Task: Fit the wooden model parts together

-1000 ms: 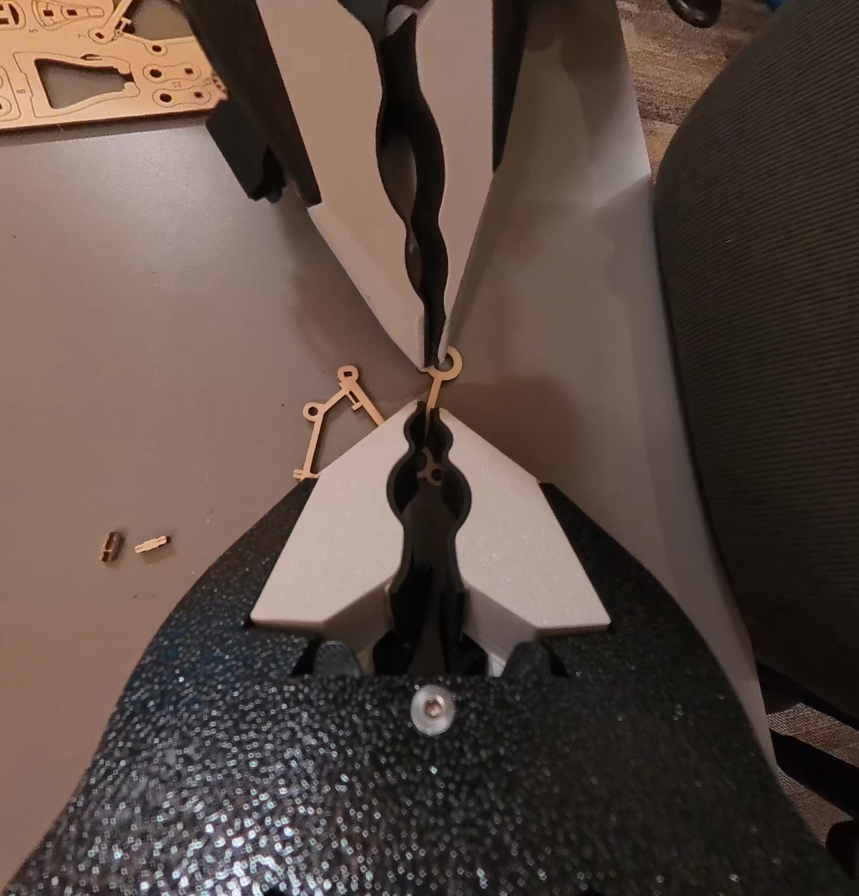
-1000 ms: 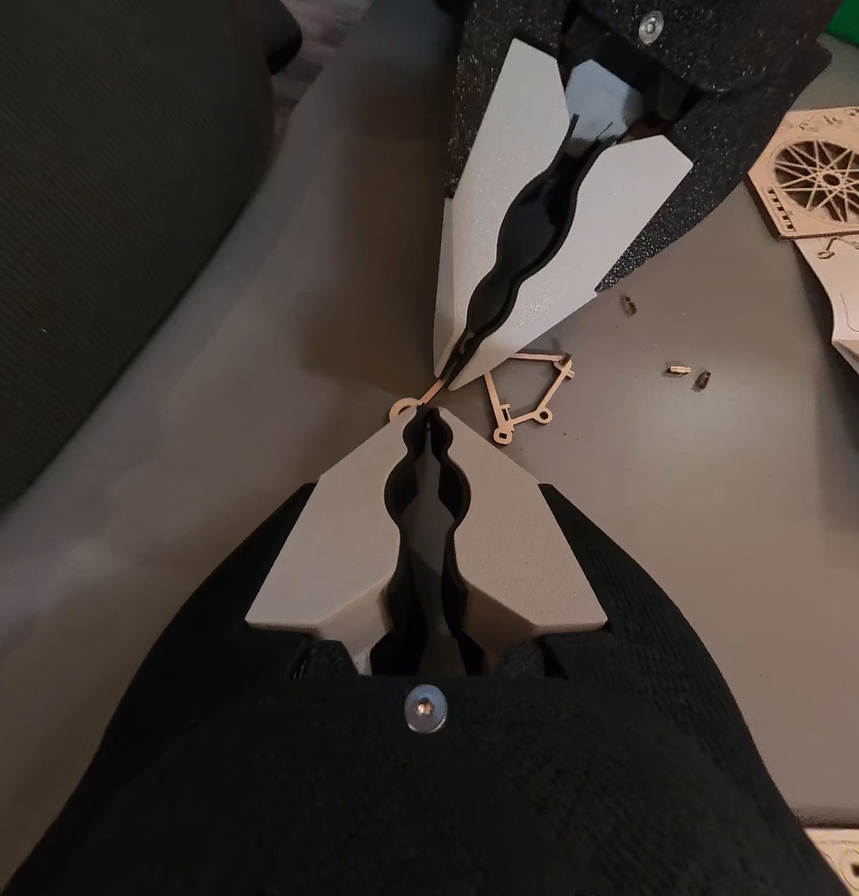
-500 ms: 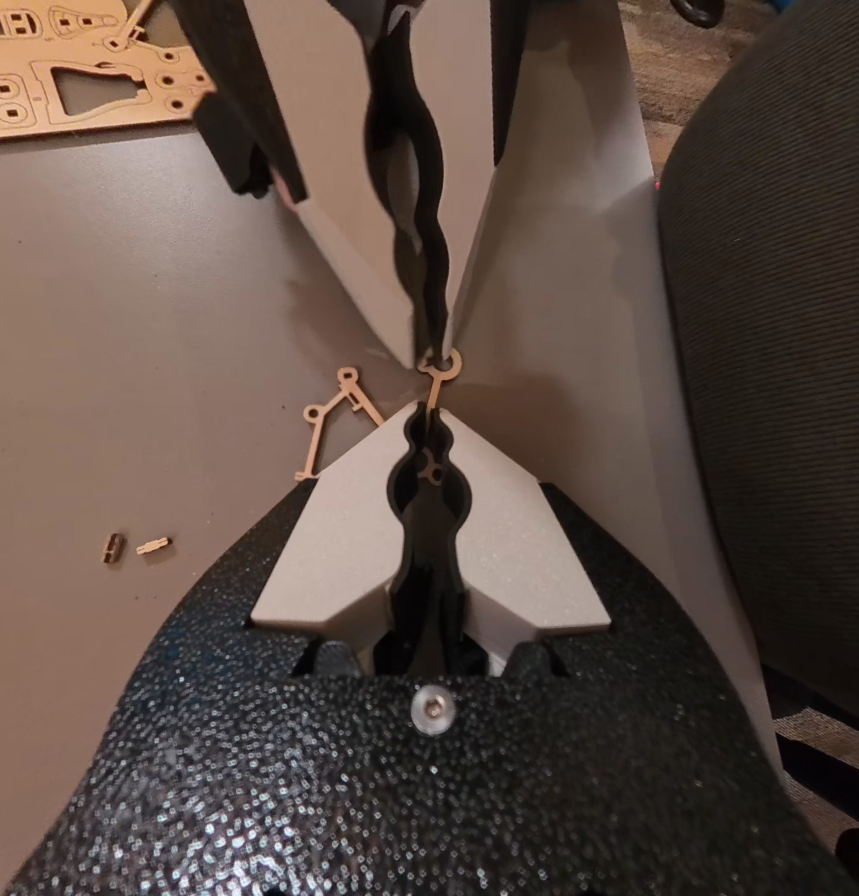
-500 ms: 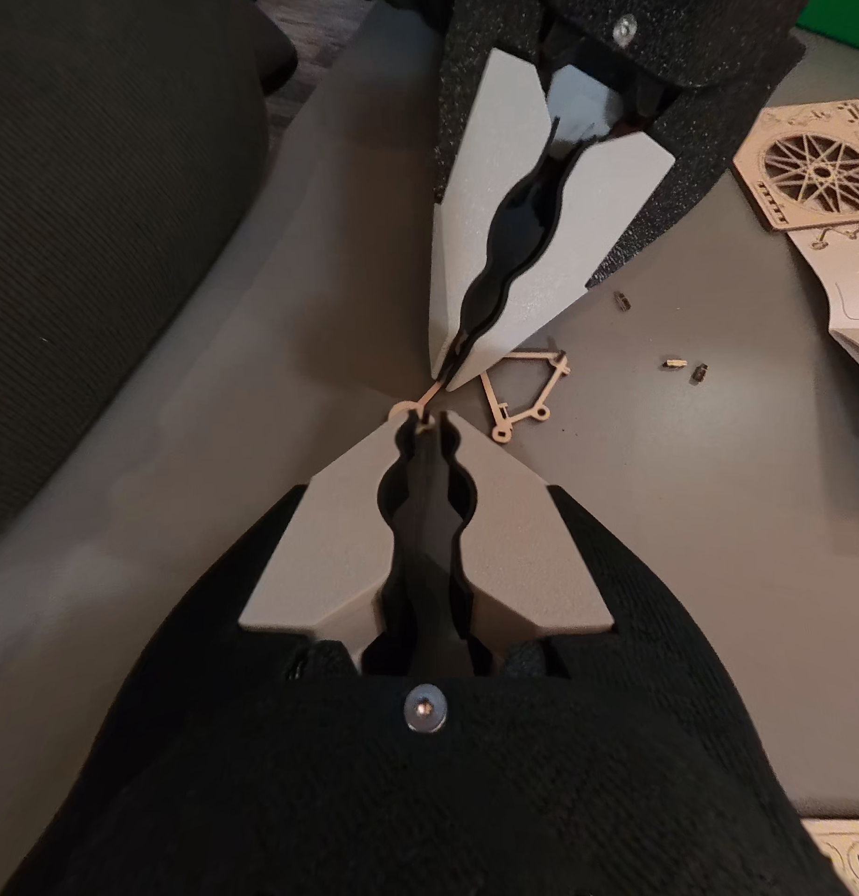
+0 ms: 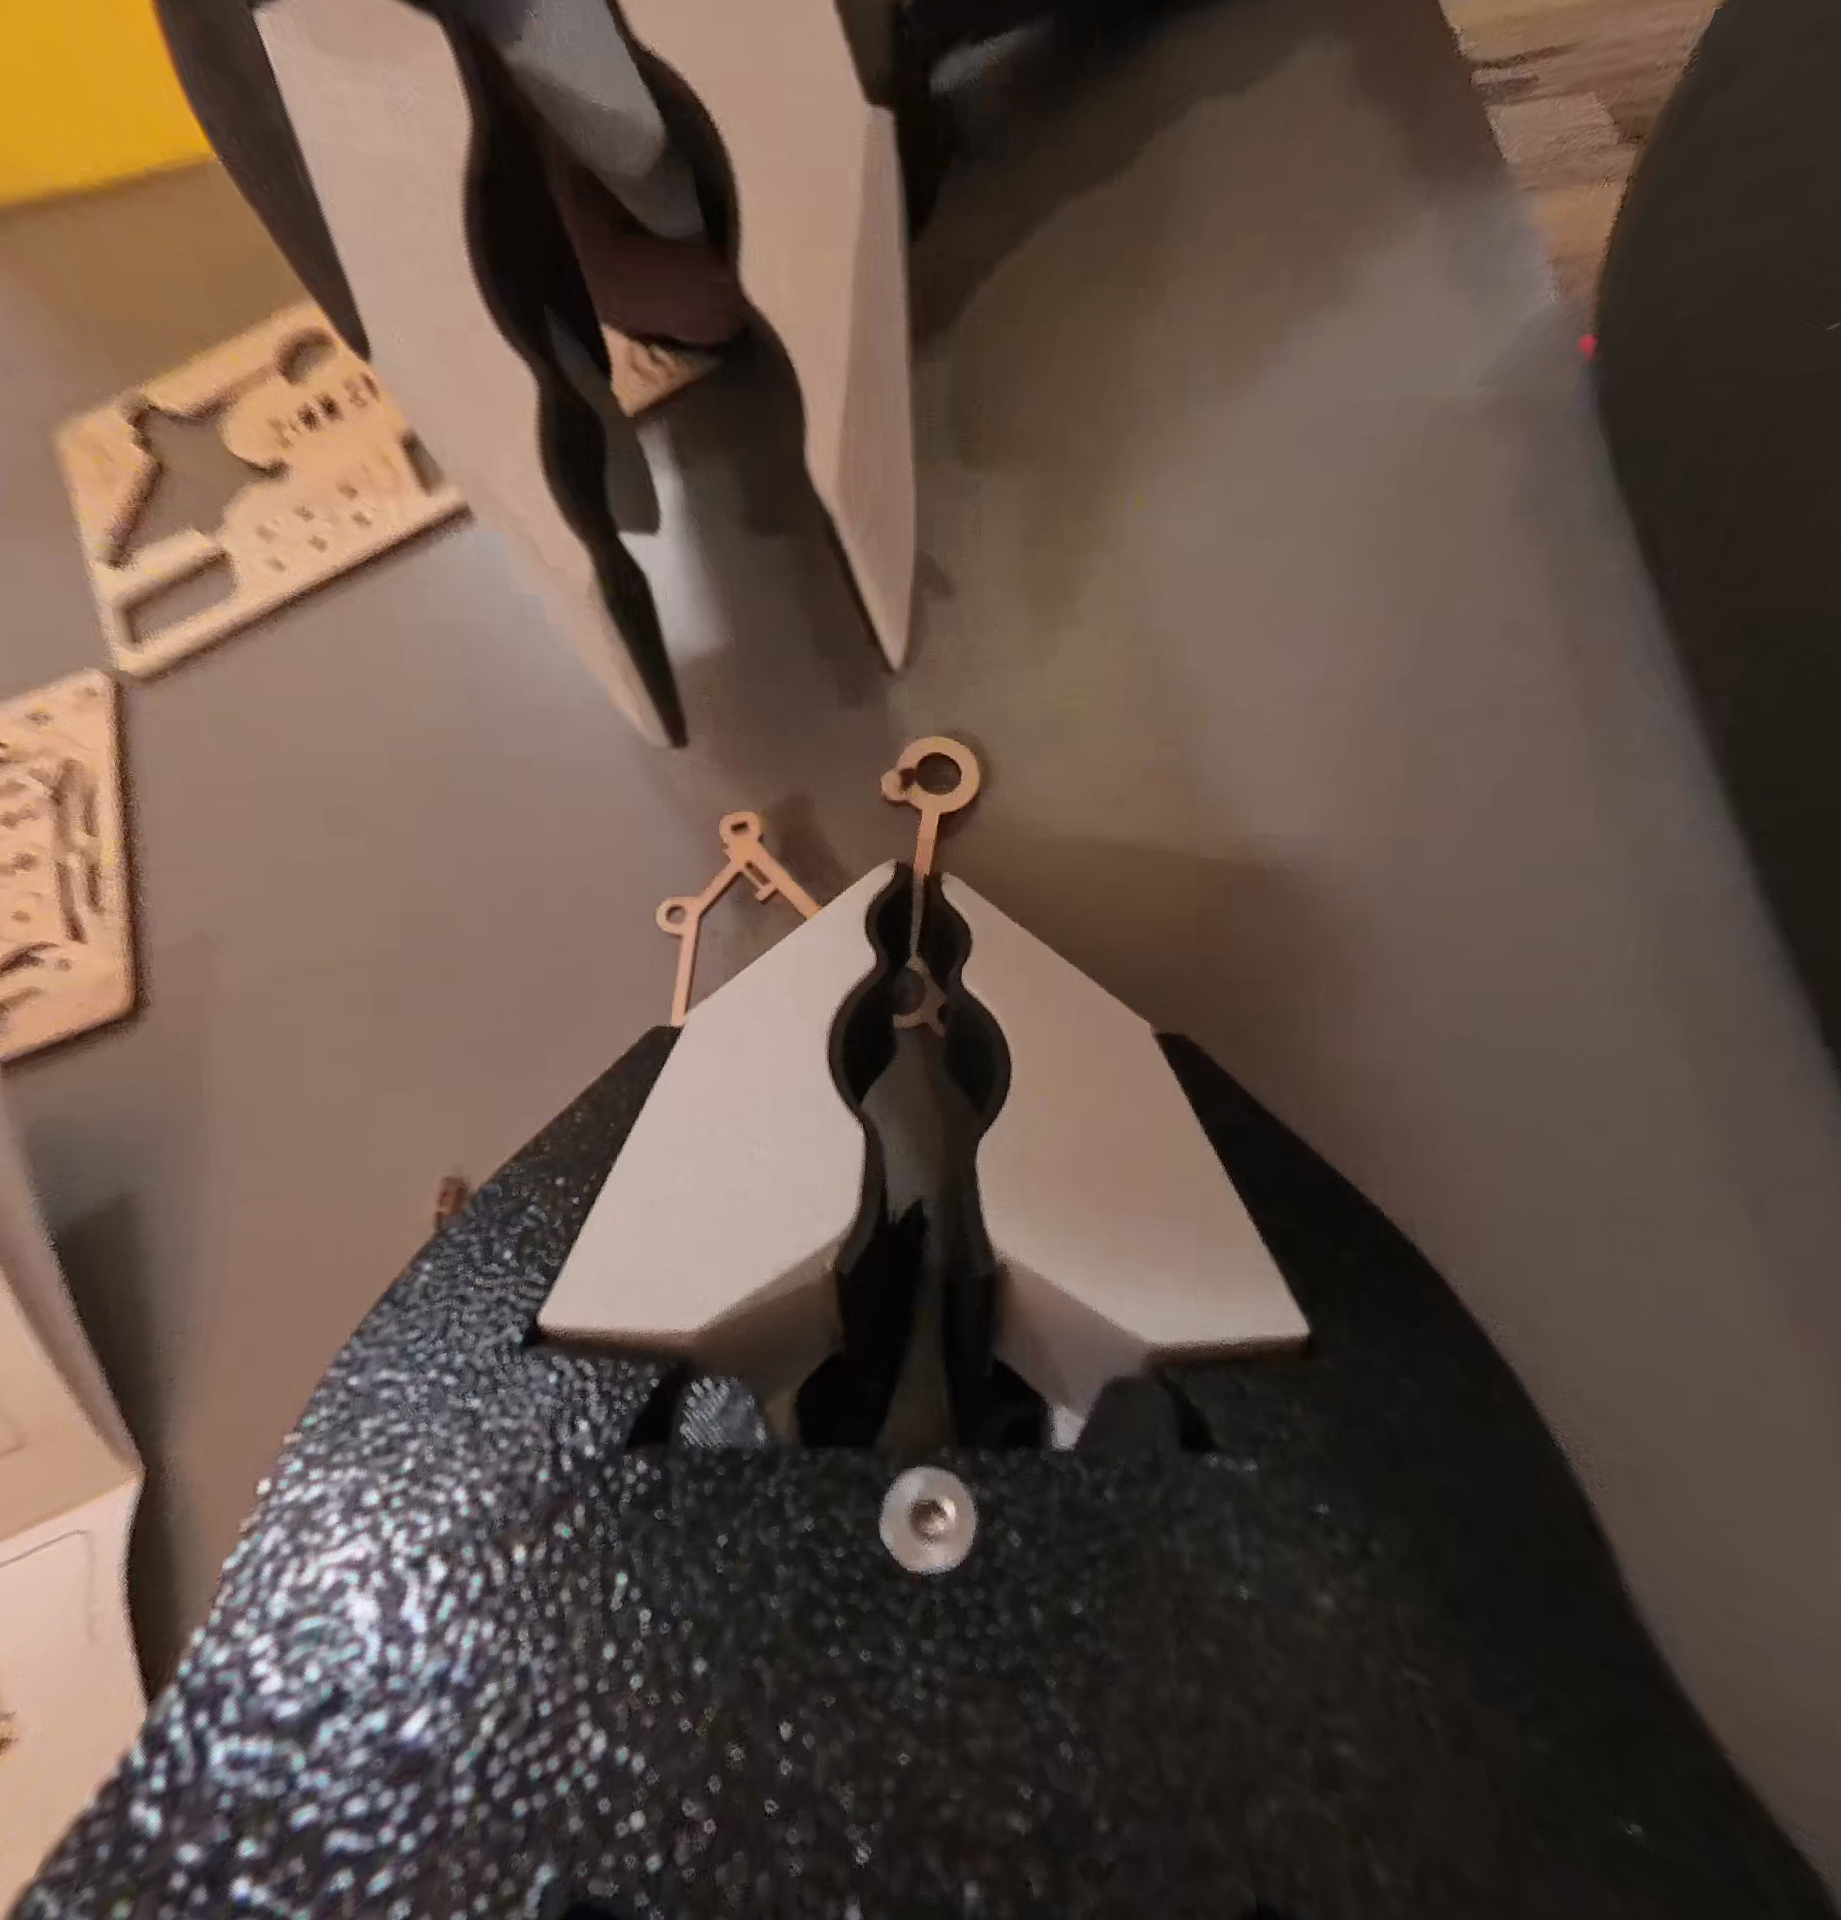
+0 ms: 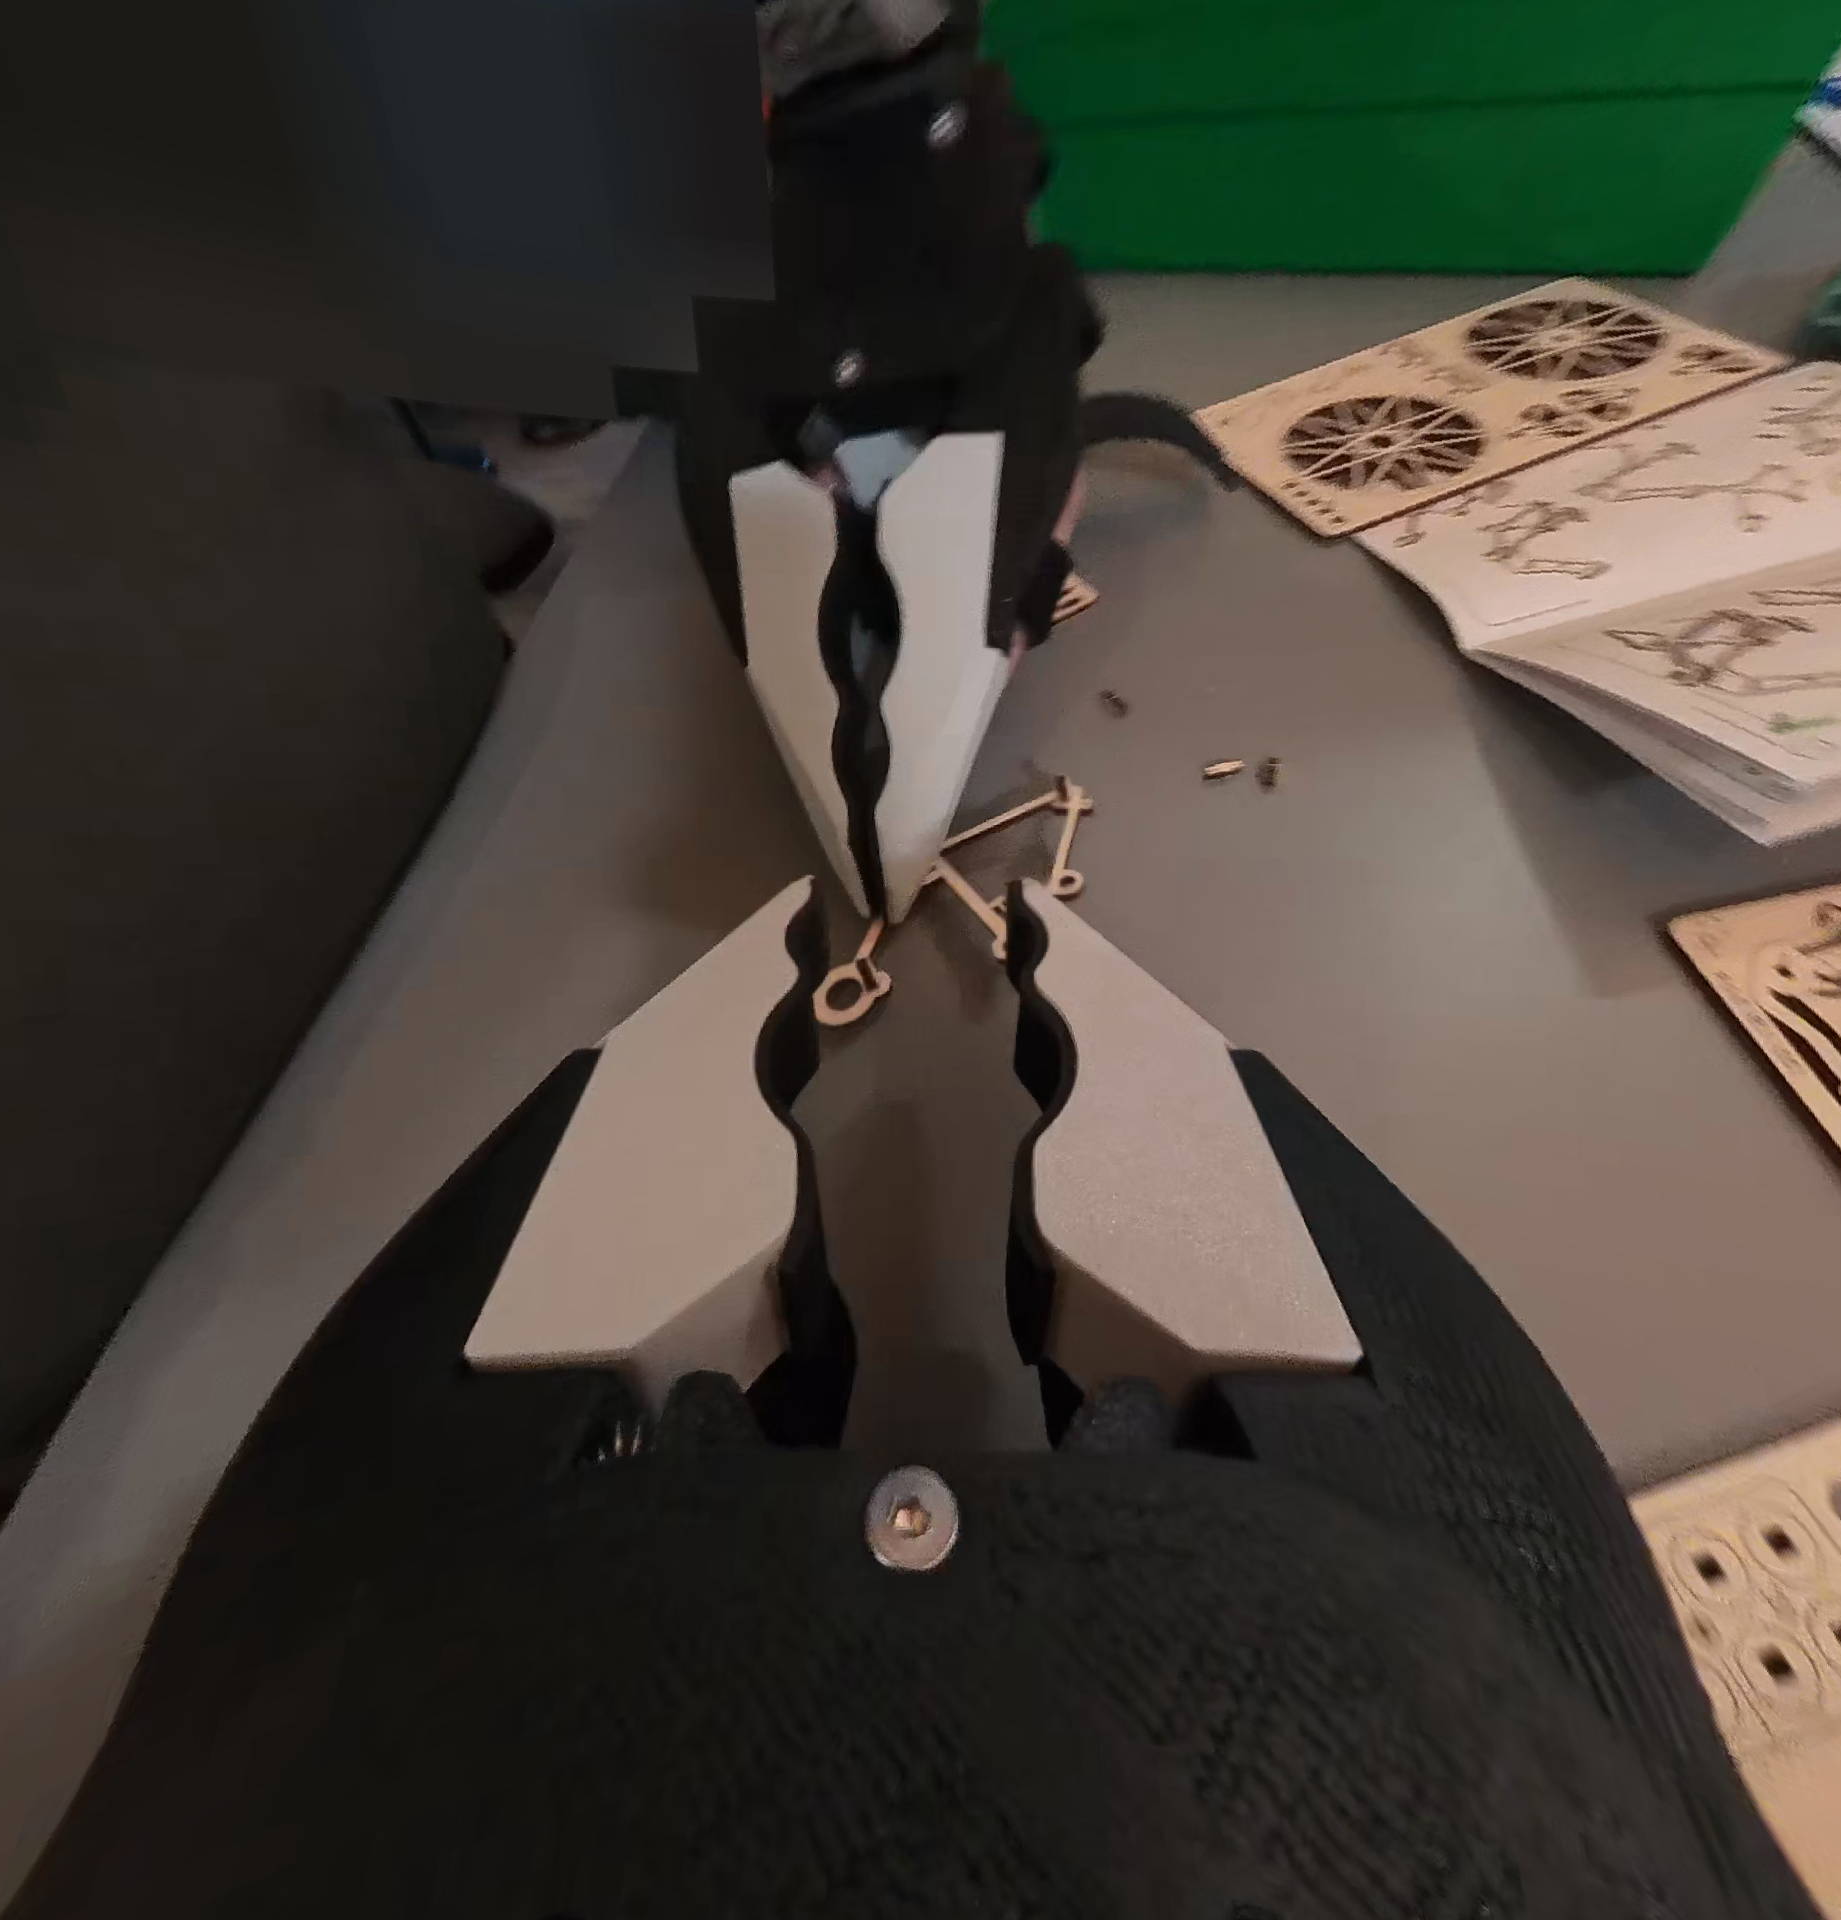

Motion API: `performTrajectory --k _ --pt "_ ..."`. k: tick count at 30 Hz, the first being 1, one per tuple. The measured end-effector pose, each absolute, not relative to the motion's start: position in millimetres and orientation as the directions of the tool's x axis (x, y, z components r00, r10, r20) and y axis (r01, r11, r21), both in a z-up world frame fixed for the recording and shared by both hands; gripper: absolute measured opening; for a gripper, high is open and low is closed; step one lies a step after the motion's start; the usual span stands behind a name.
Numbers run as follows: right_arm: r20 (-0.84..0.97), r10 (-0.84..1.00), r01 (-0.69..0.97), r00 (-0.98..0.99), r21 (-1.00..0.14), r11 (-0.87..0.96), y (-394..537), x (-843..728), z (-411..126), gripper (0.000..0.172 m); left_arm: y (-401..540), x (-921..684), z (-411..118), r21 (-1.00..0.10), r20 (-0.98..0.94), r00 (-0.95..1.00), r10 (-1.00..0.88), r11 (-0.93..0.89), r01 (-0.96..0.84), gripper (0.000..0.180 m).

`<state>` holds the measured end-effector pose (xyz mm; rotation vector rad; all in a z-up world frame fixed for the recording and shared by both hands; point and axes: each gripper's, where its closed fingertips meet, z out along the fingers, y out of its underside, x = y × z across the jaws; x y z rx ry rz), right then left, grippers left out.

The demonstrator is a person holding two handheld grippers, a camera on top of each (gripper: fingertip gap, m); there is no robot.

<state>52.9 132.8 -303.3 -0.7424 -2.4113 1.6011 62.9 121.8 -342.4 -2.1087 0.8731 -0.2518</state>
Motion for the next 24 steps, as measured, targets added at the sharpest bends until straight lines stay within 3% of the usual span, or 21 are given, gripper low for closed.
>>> performTrajectory --k 1,5,11,16,21,24 --pt "-0.153 0.505 0.325 -0.849 -0.906 0.272 136.1 51.1 -299.2 0.034 125.8 62.4 -339.6 -0.771 -0.166 0.740 -0.652 -0.381 -0.510 0.000" --pt "-0.140 0.590 0.311 -0.795 -0.929 0.199 143.8 50.1 -289.1 0.041 139.4 54.6 -328.5 -0.736 -0.448 0.697 -0.559 -0.211 -0.643 0.000" --pt "-0.005 0.716 0.208 -0.698 -0.958 0.197 147.2 45.0 -277.6 0.044 148.3 40.2 -299.2 -0.449 -0.851 0.437 -0.290 -0.027 -0.893 0.000" --pt "0.007 0.756 0.198 -0.655 -0.963 0.181 146.3 43.2 -279.6 0.040 146.6 44.2 -289.7 -0.316 -0.932 0.306 -0.192 0.023 -0.948 0.000" --pt "0.048 0.754 0.187 -0.656 -0.957 0.223 142.6 47.7 -282.3 0.023 148.1 40.5 -289.4 -0.316 -0.933 0.310 -0.182 0.009 -0.949 0.000" --pt "0.126 0.757 0.158 -0.641 -0.944 0.291 141.8 48.3 -284.3 0.022 148.2 40.1 -289.5 -0.324 -0.930 0.317 -0.183 0.008 -0.946 0.000"
